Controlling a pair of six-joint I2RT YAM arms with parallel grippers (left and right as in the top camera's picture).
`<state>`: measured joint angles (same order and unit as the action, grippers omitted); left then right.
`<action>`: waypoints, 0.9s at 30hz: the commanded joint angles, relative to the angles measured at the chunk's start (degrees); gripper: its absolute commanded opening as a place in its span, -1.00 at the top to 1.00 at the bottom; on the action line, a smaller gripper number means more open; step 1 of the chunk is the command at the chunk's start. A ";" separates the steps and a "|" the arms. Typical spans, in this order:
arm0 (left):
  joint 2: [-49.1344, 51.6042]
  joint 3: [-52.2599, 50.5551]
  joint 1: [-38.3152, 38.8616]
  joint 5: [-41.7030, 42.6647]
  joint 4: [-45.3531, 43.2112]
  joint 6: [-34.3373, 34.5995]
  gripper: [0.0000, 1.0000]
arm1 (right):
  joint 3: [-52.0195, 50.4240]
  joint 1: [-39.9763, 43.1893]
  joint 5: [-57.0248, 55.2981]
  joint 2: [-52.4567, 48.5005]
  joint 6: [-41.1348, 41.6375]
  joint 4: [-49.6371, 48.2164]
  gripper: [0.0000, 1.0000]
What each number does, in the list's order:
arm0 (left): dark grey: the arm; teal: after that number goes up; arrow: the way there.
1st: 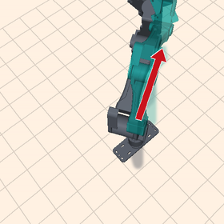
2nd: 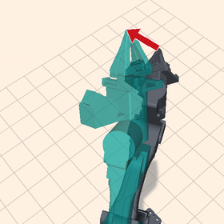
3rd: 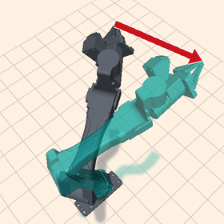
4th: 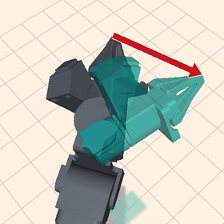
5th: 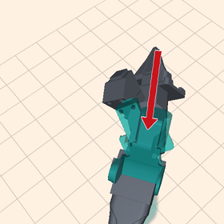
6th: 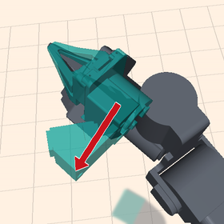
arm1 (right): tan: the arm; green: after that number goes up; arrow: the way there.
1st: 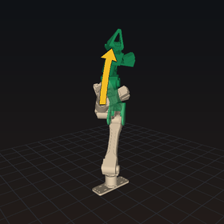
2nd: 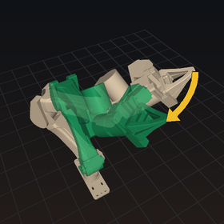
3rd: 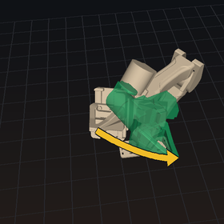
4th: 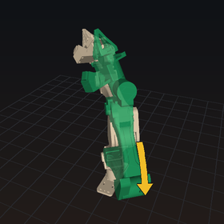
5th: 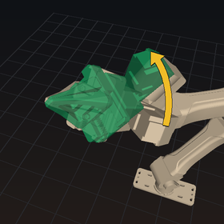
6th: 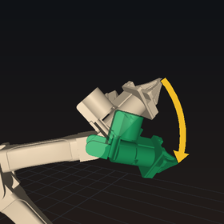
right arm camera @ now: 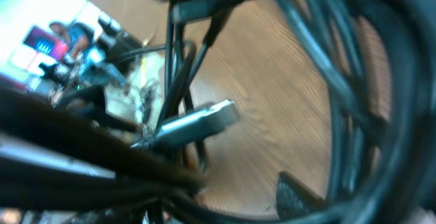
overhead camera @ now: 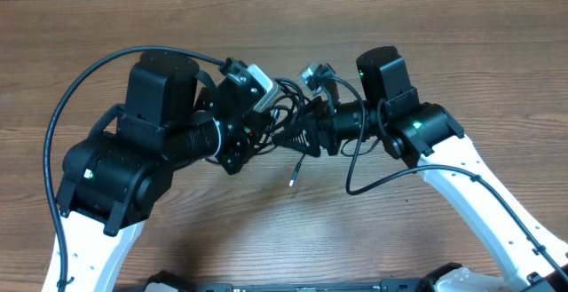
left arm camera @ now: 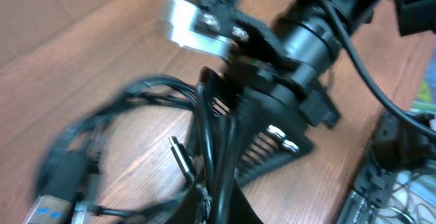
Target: Untangle cables
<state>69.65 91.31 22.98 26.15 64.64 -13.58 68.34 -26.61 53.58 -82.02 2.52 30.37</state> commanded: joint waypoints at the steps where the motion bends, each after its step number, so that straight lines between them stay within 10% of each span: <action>1: -1.66 1.11 -0.09 4.59 0.70 0.98 0.91 | 0.31 0.07 -8.17 0.31 7.06 -1.20 0.19; 7: -4.44 1.11 -0.09 4.85 0.50 0.96 0.92 | 0.31 0.07 -17.88 0.31 15.23 -1.42 0.64; 27: -12.46 1.11 -0.09 4.52 -0.39 0.94 0.92 | 0.31 0.07 -47.89 0.31 32.65 2.08 0.58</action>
<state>61.95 91.07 22.83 26.74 65.08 -13.56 68.73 -27.88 22.48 -80.51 30.79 30.85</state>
